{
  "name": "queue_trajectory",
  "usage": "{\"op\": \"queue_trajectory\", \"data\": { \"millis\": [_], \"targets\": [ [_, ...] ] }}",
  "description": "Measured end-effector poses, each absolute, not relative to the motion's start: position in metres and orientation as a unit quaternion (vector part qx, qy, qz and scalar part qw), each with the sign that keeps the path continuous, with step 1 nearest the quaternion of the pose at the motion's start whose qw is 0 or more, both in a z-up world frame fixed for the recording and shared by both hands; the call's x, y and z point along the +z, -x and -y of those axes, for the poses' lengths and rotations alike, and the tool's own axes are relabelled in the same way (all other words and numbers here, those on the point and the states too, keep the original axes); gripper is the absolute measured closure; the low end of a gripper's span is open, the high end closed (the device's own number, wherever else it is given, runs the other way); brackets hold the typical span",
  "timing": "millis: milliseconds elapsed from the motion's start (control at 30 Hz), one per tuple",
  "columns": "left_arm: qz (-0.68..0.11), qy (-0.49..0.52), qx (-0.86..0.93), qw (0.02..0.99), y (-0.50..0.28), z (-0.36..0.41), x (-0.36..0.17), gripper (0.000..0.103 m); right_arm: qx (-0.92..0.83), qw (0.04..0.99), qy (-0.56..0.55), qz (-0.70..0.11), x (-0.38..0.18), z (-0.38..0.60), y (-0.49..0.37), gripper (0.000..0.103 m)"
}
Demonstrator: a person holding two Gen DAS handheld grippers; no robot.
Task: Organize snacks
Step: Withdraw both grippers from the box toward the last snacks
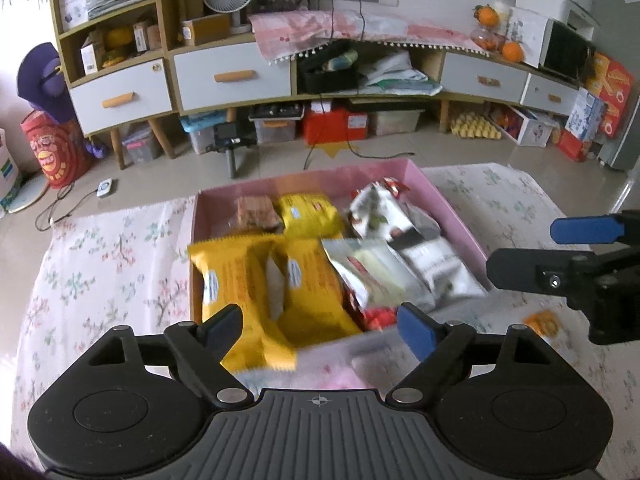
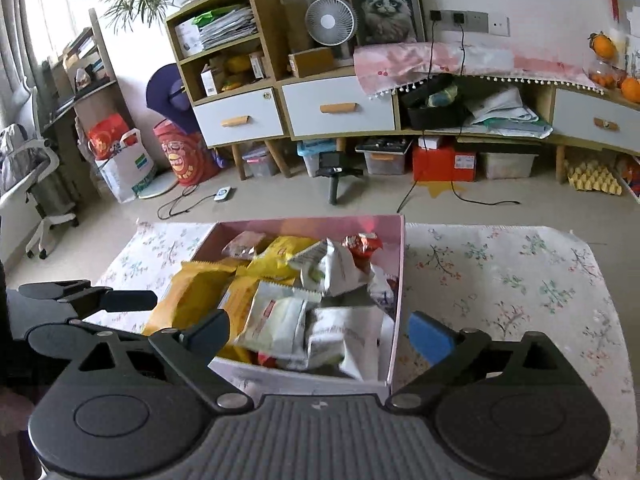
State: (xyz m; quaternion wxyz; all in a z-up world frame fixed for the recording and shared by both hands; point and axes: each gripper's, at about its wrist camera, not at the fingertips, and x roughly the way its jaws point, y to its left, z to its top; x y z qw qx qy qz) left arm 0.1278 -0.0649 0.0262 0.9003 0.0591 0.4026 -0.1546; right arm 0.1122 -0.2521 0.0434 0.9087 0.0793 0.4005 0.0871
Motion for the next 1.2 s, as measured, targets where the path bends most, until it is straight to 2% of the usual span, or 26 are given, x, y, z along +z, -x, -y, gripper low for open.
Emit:
{"op": "queue_trajectory", "data": {
  "millis": [67, 500, 1200],
  "targets": [
    [-0.403, -0.060, -0.153, 0.900, -0.118, 0.065, 0.027, 0.013, 0.084, 0.908, -0.076, -0.404, 0.045, 0.251, -0.105, 0.027],
    [-0.411, -0.081, -0.135, 0.898, -0.065, 0.063, 0.010, 0.013, 0.074, 0.903, -0.016, -0.422, 0.043, 0.235, -0.060, 0.023],
    [-0.442, -0.075, -0.129, 0.885, -0.048, 0.084, -0.033, 0.013, 0.065, 0.885, 0.068, -0.456, -0.011, 0.257, -0.030, 0.021]
  ]
}}
